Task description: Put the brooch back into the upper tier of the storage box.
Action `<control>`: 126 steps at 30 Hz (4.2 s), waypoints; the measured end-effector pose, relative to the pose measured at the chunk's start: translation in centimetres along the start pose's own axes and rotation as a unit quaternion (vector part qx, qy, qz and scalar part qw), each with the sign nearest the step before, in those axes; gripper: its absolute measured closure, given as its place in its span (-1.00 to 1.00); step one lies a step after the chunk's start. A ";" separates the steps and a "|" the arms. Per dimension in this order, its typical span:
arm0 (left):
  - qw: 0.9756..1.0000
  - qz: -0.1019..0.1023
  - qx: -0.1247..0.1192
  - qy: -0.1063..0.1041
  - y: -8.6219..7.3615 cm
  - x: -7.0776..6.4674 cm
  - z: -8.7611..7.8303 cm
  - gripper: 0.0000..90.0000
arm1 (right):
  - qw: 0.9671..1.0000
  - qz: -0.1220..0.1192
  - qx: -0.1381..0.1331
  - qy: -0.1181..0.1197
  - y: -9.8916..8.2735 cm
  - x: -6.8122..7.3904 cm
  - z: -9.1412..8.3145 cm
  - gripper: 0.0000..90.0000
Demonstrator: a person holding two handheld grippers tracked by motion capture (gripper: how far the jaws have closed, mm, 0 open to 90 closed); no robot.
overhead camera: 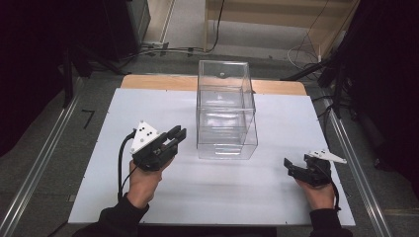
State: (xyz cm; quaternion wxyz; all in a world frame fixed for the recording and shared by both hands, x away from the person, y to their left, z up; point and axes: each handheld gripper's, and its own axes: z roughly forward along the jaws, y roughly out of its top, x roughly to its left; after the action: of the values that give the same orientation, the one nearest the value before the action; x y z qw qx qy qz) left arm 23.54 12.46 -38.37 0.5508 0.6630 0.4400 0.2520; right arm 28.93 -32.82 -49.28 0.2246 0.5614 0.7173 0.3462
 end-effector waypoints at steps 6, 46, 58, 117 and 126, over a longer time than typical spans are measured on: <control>1.000 -0.001 -0.008 -0.003 0.4 -0.1 -0.2 0.72 | 1.000 -0.001 -0.001 -0.001 0.0 0.0 0.0 -0.62; 0.999 0.012 -0.026 -0.024 1.5 -1.3 -0.1 0.72 | 1.000 -0.001 -0.002 -0.001 0.0 0.1 -0.1 -0.62; 0.999 0.019 -0.027 -0.032 1.8 -2.0 0.3 0.72 | 1.000 -0.001 -0.002 -0.001 0.0 0.0 -0.1 -0.62; 0.996 0.012 -0.028 -0.082 2.4 -2.0 0.5 0.49 | 1.000 0.002 -0.007 -0.001 0.0 -0.1 -0.2 -0.62; 0.997 0.007 -0.028 -0.066 2.1 -1.1 0.0 0.43 | 1.000 0.001 -0.007 0.000 0.0 -0.1 -0.3 -0.62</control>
State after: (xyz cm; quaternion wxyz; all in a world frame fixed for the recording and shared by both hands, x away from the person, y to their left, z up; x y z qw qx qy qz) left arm 23.67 11.54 -36.16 0.5950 0.6656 0.3911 0.2237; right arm 28.78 -32.97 -49.11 0.2288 0.5603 0.7143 0.3513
